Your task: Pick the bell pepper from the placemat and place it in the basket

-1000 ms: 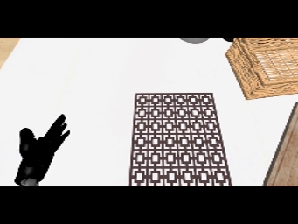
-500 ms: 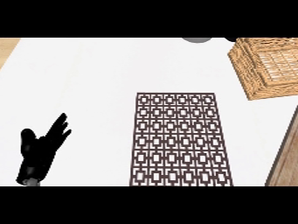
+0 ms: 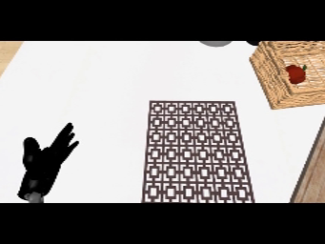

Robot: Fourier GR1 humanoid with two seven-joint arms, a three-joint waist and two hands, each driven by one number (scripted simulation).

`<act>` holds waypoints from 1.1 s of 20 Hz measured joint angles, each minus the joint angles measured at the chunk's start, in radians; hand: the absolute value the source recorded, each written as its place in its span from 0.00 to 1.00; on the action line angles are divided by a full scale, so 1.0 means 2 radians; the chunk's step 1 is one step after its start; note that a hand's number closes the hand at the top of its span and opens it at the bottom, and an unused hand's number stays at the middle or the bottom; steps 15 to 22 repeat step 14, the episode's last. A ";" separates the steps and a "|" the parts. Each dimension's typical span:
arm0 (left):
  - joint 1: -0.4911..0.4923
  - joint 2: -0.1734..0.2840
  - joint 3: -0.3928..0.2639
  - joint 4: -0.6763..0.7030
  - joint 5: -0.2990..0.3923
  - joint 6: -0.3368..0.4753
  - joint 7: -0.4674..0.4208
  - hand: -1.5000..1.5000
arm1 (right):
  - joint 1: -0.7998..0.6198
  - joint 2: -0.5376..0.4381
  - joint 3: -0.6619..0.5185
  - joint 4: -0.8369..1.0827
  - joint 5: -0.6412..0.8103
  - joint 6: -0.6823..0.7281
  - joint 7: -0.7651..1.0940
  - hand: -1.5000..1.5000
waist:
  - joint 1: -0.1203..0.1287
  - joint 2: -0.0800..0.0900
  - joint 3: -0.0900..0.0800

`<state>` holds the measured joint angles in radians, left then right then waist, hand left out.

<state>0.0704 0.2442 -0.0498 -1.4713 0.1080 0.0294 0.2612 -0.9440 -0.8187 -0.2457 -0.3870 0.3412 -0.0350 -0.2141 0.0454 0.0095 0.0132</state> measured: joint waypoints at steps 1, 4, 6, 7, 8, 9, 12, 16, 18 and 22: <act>0.001 -0.001 -0.002 -0.005 -0.003 0.002 0.003 0.50 | -0.002 -0.003 -0.004 0.009 0.000 -0.002 -0.008 0.00 | 0.001 0.000 0.000; 0.003 -0.004 -0.001 0.000 -0.005 0.002 -0.007 0.50 | -0.014 -0.014 -0.019 0.027 -0.010 0.003 -0.021 0.00 | 0.000 -0.001 0.000; 0.001 -0.005 0.001 0.005 -0.008 0.004 -0.011 0.50 | -0.023 -0.018 -0.031 0.038 -0.018 0.004 -0.022 0.00 | -0.001 -0.001 0.001; 0.002 -0.004 0.004 0.006 -0.007 0.002 -0.013 0.50 | -0.024 -0.025 -0.038 0.043 -0.024 0.008 -0.023 0.00 | -0.002 -0.002 0.001; 0.004 -0.005 0.003 0.004 -0.009 0.004 -0.013 0.50 | -0.025 -0.033 -0.045 0.048 -0.029 0.012 -0.023 0.00 | -0.003 -0.002 0.001; 0.005 -0.005 0.004 0.003 -0.009 0.005 -0.013 0.50 | -0.025 -0.038 -0.052 0.053 -0.035 0.014 -0.021 0.00 | -0.003 -0.002 0.000; 0.005 -0.006 0.006 0.003 -0.008 0.002 -0.016 0.50 | -0.022 -0.066 -0.070 0.069 -0.047 0.021 -0.024 0.00 | -0.004 -0.001 0.000; 0.007 -0.005 0.006 0.002 -0.009 0.000 -0.020 0.50 | -0.013 -0.086 -0.078 0.080 -0.051 0.027 -0.024 0.00 | -0.004 -0.001 0.000; 0.007 -0.005 0.006 0.002 -0.009 0.000 -0.020 0.50 | -0.013 -0.086 -0.078 0.080 -0.051 0.027 -0.024 0.00 | -0.004 -0.001 0.000; 0.007 -0.005 0.006 0.002 -0.009 0.000 -0.020 0.50 | -0.013 -0.086 -0.078 0.080 -0.051 0.027 -0.024 0.00 | -0.004 -0.001 0.000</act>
